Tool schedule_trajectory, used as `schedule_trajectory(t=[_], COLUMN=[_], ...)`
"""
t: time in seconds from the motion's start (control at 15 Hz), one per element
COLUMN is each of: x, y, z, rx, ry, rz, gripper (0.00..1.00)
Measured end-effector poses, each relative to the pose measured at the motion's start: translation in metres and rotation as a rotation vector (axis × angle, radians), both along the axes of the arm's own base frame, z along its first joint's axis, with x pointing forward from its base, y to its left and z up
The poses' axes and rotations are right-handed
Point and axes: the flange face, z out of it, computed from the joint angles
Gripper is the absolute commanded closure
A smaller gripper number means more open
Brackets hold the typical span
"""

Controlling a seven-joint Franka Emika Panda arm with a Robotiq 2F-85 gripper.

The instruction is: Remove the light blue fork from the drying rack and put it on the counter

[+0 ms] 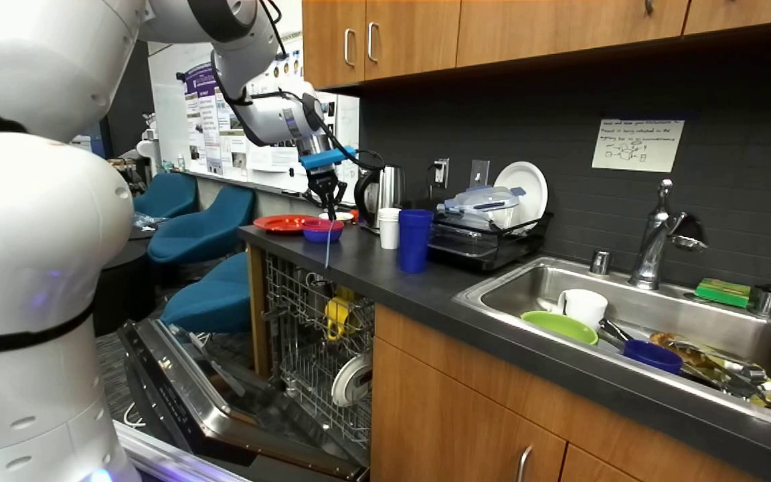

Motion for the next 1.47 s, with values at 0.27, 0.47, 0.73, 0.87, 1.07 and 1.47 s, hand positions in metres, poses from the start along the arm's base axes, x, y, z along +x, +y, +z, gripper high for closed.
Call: schedule_trajectory(t=[0.27, 0.47, 0.73, 0.87, 1.07, 1.47], x=[-0.002, -0.002, -0.001, 0.000, 0.000, -0.002], y=[0.020, 0.037, 0.048, 0.048, 0.047, 0.047], z=[-0.006, -0.011, -0.021, -0.028, -0.038, -0.043], rx=[-0.142, -0.279, -0.410, -0.450, -0.483, -0.475], ry=[-0.030, -0.083, -0.140, -0.149, -0.152, -0.144], rz=[0.093, 0.202, 0.285, 0.302, 0.309, 0.286], gripper=[0.99, 0.99, 0.71, 0.65, 0.46, 0.05])
